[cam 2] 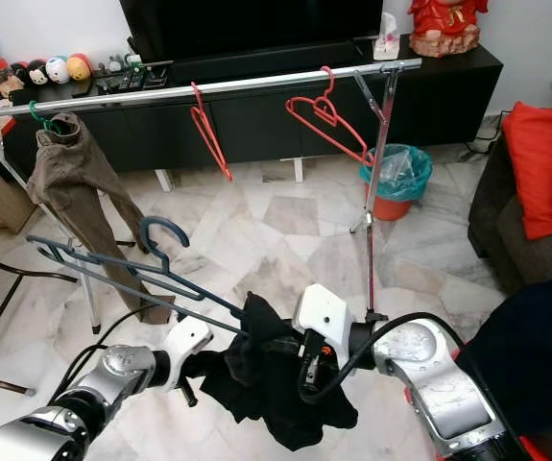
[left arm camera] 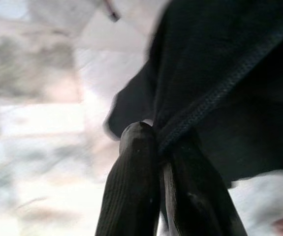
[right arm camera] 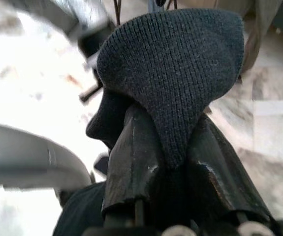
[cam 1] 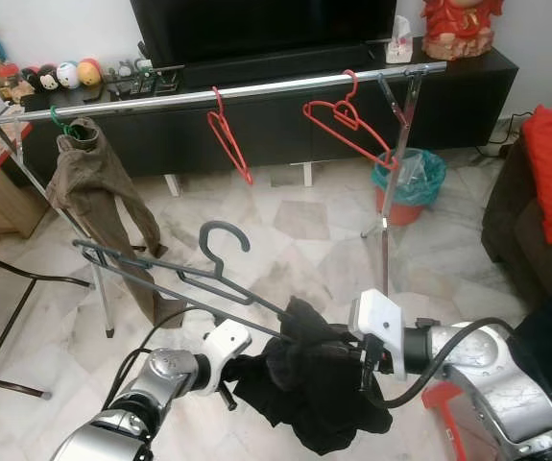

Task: Hang hanger

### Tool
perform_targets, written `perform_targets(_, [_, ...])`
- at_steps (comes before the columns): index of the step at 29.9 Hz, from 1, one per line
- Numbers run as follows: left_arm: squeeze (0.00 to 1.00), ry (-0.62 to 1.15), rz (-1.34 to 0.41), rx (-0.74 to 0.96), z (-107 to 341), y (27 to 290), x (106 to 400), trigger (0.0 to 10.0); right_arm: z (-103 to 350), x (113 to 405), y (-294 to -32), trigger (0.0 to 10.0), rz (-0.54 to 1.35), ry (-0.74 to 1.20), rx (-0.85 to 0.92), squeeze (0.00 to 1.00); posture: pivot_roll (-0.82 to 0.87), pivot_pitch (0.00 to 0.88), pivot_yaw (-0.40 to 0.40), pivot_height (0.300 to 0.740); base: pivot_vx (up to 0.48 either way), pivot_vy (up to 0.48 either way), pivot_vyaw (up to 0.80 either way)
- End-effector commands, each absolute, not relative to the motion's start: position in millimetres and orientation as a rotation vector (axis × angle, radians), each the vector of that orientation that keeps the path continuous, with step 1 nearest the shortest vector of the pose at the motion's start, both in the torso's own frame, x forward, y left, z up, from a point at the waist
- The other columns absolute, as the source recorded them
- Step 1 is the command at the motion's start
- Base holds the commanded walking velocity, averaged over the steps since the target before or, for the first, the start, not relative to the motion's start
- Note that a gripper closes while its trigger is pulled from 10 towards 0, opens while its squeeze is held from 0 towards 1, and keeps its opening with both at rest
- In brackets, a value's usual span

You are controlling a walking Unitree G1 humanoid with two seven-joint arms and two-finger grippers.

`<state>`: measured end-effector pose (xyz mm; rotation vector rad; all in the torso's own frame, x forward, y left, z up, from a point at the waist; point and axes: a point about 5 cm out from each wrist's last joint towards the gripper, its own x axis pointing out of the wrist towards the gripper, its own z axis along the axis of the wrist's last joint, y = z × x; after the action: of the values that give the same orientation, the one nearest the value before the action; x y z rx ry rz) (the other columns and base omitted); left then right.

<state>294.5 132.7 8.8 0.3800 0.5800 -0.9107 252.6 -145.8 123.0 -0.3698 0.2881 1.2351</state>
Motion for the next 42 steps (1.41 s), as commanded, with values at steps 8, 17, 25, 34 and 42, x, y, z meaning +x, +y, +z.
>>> perform_targets(8, [0.0,0.734,-0.809,0.515,-11,161,281,10.0,100,244,-168,0.0,1.217,0.445,-0.515,0.0,-0.07,0.044,0.139,0.74,0.0,0.0,0.0])
perform_targets(17, [0.0,0.747,-0.756,0.537,-13,168,280,10.0,87,236,-190,0.0,1.208,0.561,-0.636,0.0,-0.07,0.045,0.142,0.74,0.0,0.0,0.0])
perform_targets(25, [0.0,0.766,-0.738,0.548,-15,173,278,10.0,90,236,-198,0.0,1.169,0.492,-0.576,0.0,-0.07,0.051,0.145,0.74,0.0,0.0,0.0])
perform_targets(34, [0.0,0.782,-0.739,0.558,-19,175,273,10.0,100,238,-219,0.0,1.088,0.46,-0.529,0.0,-0.07,0.054,0.144,0.74,0.0,0.0,0.0])
perform_targets(42, [0.0,0.792,-0.731,0.572,-19,179,272,10.0,96,226,-238,0.0,1.071,0.523,-0.527,0.0,-0.07,0.054,0.145,0.74,0.0,0.0,0.0])
